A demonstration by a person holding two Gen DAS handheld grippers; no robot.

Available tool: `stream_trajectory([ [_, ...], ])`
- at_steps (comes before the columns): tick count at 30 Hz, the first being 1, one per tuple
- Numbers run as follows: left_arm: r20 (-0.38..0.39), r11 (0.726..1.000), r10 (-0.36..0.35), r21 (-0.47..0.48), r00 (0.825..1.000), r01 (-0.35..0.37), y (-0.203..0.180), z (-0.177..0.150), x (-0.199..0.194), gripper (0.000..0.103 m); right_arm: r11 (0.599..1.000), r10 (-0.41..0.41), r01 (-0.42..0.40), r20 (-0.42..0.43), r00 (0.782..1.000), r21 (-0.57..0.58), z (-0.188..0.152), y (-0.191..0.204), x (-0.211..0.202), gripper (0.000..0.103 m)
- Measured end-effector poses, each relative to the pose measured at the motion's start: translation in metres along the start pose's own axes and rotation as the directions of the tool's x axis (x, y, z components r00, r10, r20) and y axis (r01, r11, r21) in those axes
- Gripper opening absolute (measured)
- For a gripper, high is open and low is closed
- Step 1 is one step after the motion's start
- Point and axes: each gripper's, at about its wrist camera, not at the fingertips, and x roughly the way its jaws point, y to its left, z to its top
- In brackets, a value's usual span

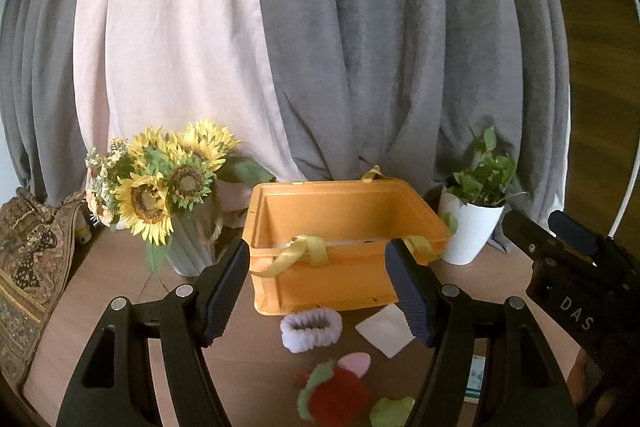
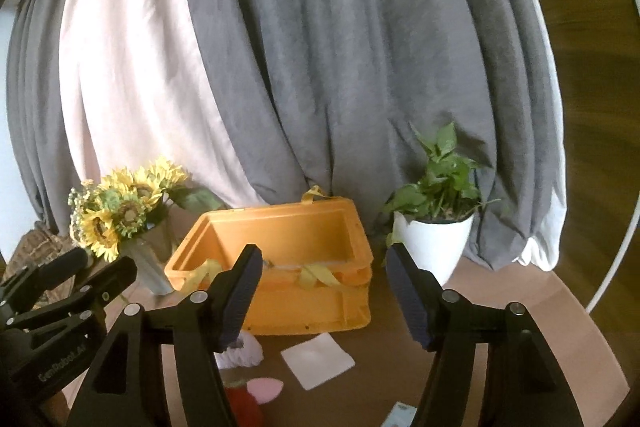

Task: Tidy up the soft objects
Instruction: 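Withdraw both tools from the crate back toward the remaining toys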

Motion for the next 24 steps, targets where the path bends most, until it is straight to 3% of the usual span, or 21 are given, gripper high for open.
stream_trajectory([
  [14,-0.004,0.999,-0.002,0.039,1.0,0.002,-0.039,-0.028,-0.026,0.073,0.999,-0.019,0.02,-0.022,1.0,0.025,-0.022,-0.034,-0.033,0.075],
  [24,-0.053,0.999,0.009,0.035,0.999,-0.007,-0.058,-0.051,-0.026,0.077,0.999,-0.017,0.019,-0.068,0.998,0.026,-0.042,-0.058,-0.035,0.081],
])
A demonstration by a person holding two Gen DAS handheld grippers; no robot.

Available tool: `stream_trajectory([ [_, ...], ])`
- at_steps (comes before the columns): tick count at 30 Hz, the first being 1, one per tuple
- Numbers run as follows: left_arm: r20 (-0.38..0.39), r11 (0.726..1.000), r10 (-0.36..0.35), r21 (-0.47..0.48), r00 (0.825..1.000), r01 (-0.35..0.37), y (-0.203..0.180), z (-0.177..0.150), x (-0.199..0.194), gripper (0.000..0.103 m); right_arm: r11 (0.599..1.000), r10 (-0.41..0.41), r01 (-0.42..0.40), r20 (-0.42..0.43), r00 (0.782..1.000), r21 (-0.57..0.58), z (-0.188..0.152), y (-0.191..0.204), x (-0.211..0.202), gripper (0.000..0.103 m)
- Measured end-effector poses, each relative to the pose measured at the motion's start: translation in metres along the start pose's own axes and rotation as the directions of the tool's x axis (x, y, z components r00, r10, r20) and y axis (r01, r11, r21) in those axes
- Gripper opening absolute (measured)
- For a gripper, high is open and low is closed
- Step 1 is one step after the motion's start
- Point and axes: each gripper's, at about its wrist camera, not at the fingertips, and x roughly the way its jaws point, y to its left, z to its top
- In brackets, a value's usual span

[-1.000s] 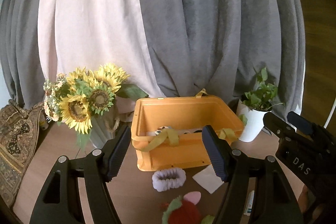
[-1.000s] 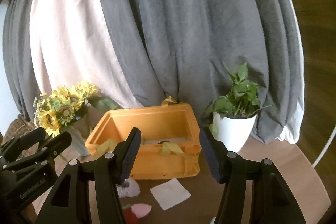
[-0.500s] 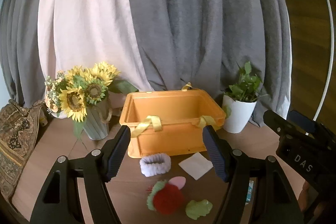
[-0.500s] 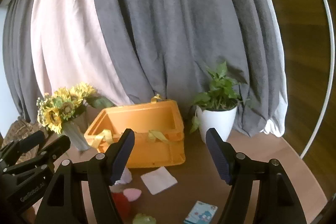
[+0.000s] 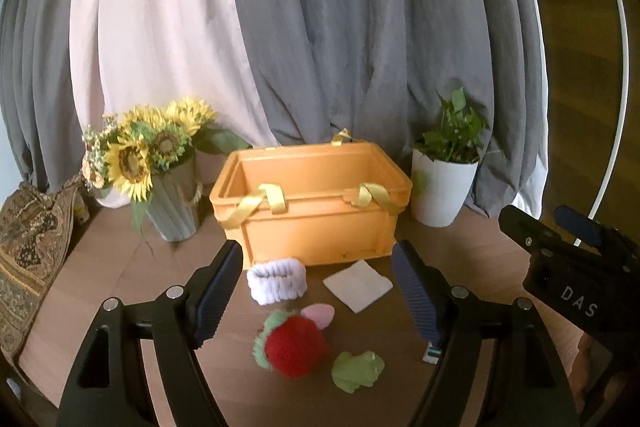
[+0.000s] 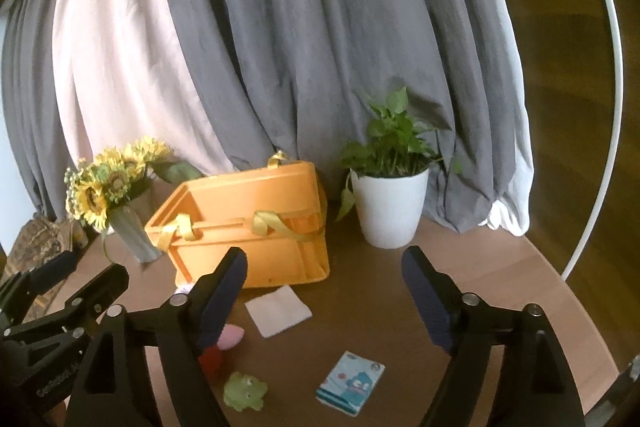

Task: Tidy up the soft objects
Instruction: 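Withdraw both tools from the crate back toward the remaining toys, then grasp the blue tissue pack with the right tool while the left tool grasps the green frog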

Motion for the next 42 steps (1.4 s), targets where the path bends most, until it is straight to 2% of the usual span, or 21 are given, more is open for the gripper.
stream_trajectory([
  [14,-0.116,1.0,0.013,-0.018,0.993,-0.015,-0.023,-0.038,0.015,0.078,0.999,0.054,-0.053,-0.121,0.991,0.005,-0.033,-0.026,0.018,0.082],
  [25,-0.211,0.999,0.019,-0.026,0.977,-0.025,-0.03,-0.078,0.036,0.078,0.997,0.08,-0.08,-0.236,0.968,0.01,-0.066,-0.036,0.042,0.082],
  [42,-0.295,0.999,-0.025,0.033,0.955,0.036,-0.039,-0.118,0.084,0.077,0.998,0.046,-0.031,-0.362,0.931,0.047,-0.111,-0.031,0.085,0.081],
])
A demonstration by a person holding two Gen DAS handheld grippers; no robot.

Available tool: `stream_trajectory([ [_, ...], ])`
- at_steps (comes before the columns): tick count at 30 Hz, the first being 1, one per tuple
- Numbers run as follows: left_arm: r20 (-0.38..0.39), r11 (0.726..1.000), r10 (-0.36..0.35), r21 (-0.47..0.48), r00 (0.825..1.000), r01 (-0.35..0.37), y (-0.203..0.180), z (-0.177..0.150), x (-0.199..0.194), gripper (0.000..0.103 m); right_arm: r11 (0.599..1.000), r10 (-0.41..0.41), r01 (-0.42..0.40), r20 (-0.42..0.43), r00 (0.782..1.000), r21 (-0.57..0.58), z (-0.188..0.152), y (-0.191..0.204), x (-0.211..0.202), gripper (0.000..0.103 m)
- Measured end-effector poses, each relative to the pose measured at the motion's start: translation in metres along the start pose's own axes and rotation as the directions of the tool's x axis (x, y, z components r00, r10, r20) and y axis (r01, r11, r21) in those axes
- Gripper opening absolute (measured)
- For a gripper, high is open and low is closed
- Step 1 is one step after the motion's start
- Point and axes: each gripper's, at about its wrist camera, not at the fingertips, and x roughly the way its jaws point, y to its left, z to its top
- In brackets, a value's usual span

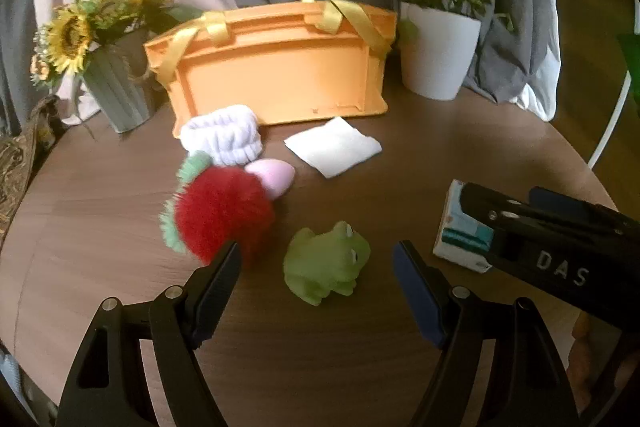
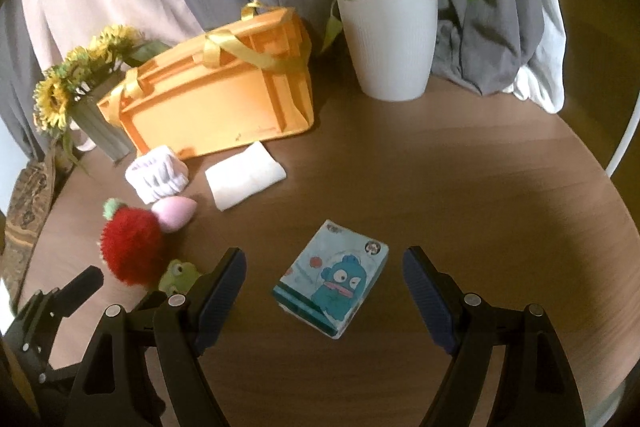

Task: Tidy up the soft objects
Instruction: 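Grasp the blue tissue pack with the right tool while the left tool grasps the green frog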

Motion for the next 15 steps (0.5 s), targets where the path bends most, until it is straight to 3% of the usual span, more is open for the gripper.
stream_trajectory([
  [15,-0.024,0.998,-0.025,0.049,0.999,0.026,-0.003,-0.006,0.029,0.073,0.999,-0.021,0.025,-0.1,0.995,0.035,-0.014,0.0,0.036,0.081],
])
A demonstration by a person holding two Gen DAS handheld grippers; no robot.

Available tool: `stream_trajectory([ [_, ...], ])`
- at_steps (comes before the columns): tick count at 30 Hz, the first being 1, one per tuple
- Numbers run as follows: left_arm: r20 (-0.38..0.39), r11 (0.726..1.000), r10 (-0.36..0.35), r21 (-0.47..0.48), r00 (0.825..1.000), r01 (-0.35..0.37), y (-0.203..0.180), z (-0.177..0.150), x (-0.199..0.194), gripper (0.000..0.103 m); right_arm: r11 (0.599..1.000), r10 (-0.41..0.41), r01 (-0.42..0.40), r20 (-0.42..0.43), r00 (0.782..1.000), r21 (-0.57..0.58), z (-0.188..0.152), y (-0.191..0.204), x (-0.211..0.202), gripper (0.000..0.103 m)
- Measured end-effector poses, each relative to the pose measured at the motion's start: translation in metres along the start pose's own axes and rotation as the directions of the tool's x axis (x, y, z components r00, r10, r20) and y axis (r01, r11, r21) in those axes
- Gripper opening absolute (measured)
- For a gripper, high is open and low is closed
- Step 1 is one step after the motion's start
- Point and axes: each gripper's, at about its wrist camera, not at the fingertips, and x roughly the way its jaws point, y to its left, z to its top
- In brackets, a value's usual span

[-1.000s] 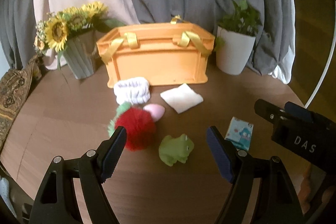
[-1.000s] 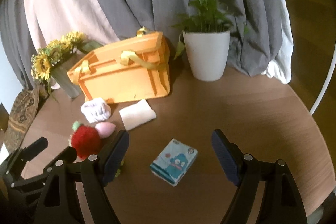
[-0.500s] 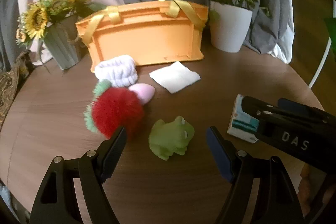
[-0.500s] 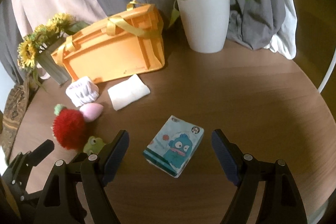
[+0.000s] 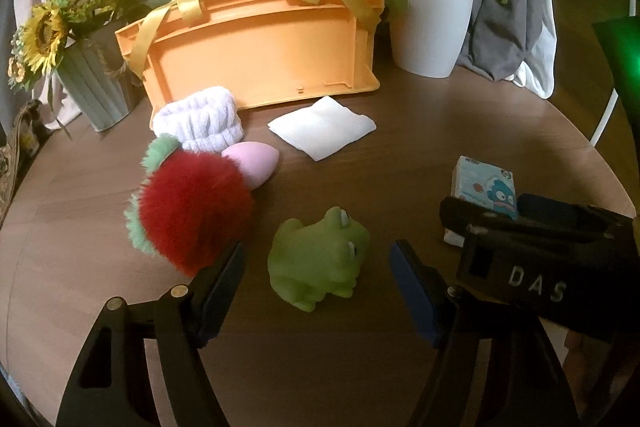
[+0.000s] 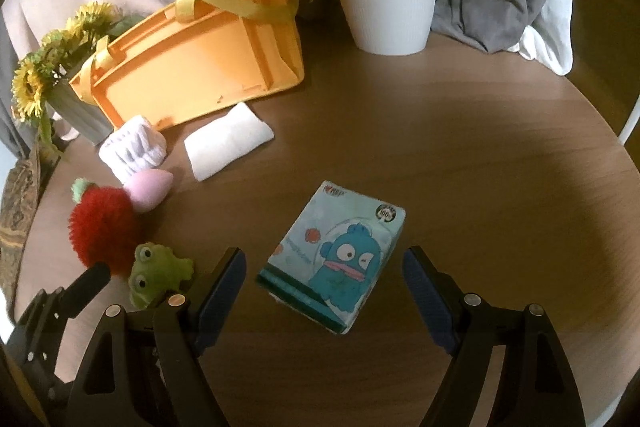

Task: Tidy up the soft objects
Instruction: 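Grasp the blue tissue pack with the right tool while the left tool grasps the green frog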

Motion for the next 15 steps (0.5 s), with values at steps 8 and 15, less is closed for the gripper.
stream_trajectory([
  [8,-0.014,1.0,-0.003,0.006,1.0,0.003,0.002,0.001,0.013,0.065,1.0,-0.025,0.025,-0.023,0.999,-0.006,-0.002,0.005,0.012,0.081],
  [15,-0.033,1.0,-0.016,-0.016,0.999,0.015,0.004,-0.001,0.017,0.057,0.999,-0.051,0.05,-0.021,0.999,-0.012,-0.003,0.007,0.015,0.078],
])
